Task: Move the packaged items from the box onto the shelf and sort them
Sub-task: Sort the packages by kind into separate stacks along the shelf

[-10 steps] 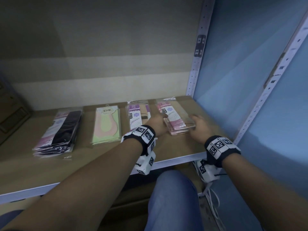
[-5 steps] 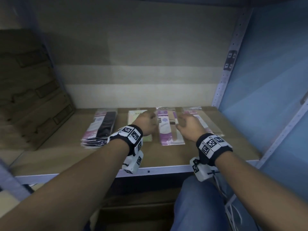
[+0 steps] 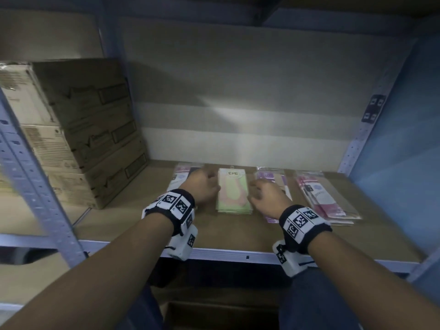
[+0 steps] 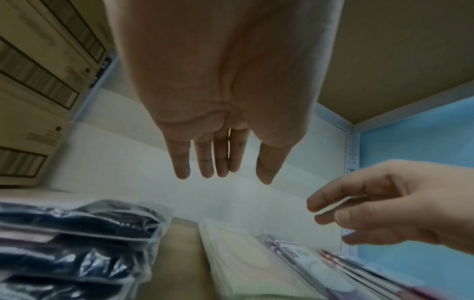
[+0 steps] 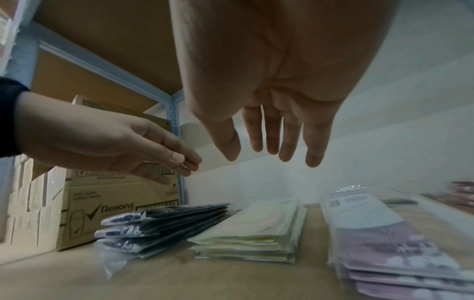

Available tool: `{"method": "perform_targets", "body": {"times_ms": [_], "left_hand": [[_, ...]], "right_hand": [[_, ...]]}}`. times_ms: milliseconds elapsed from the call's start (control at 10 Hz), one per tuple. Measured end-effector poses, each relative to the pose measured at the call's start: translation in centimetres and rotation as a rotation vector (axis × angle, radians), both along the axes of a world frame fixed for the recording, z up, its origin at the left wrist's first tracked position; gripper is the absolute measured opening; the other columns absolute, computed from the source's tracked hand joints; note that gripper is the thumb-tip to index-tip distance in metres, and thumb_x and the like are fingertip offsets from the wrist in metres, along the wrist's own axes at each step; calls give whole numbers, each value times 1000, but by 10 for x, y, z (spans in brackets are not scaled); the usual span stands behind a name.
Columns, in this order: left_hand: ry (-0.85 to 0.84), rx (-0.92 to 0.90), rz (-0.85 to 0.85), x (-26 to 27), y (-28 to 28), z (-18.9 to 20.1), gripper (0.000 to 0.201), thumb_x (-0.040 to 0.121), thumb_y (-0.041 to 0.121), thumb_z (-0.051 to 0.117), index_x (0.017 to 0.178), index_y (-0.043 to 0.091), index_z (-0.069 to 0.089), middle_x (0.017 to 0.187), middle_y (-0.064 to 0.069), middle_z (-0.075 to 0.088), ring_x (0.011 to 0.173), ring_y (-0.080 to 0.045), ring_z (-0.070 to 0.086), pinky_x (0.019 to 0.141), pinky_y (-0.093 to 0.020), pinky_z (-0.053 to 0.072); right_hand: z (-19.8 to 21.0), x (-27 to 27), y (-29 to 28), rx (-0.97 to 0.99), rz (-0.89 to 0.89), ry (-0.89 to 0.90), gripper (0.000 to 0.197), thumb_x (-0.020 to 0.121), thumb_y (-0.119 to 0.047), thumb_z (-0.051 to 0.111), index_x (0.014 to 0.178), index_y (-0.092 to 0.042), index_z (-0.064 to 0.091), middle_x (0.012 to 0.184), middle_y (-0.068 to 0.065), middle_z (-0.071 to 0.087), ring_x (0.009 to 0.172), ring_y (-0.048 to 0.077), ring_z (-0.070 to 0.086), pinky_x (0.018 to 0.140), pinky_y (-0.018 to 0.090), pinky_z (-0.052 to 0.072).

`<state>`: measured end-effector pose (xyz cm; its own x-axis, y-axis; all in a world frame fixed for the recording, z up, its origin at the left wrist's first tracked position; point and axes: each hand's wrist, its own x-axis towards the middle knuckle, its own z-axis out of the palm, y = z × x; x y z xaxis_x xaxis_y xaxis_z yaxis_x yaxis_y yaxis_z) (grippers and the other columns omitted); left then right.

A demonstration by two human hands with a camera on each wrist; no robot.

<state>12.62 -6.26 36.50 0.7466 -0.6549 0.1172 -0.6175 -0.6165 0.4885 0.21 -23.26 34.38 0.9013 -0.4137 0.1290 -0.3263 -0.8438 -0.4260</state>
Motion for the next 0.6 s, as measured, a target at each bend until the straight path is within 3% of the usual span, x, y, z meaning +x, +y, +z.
{"method": "perform_targets", "body": {"times_ms": [200,300,400,500,600], "left_hand": [[42,-103,-10,-1,19,0,52,86,35,64,132,15,52,133,-3,57,117,-18,57,102,-37,47],[12,-254,-5,-13,32,8,46,86,35,64,128,19,57,125,1,61,111,-15,59,99,-36,48],[39,-474,-54,-38,54,11,36,85,33,67,119,27,61,118,13,62,109,-5,59,96,-33,51],[107,-631,-64,-77,77,5,28,82,28,72,109,33,66,106,17,67,99,-1,64,88,-22,53],[450,-673,-57,-117,99,-1,24,86,27,67,102,44,61,100,17,69,106,-6,63,80,-6,48]], "right_hand": [[3,-19,11,75,24,4,47,89,-28,59,133,-14,50,131,4,55,116,17,55,97,29,46],[13,-43,26,145,80,-64,38,89,-29,59,126,-20,58,117,-4,62,105,8,59,91,21,47],[29,-79,44,183,129,-148,24,88,-30,62,111,-27,67,97,-16,66,84,-3,60,75,8,45],[66,-115,61,157,181,-219,14,86,-29,65,97,-34,71,85,-15,69,83,-3,61,68,6,44],[115,-152,73,179,189,-437,12,83,-29,68,90,-36,73,80,-17,71,72,2,66,63,16,51]]}}
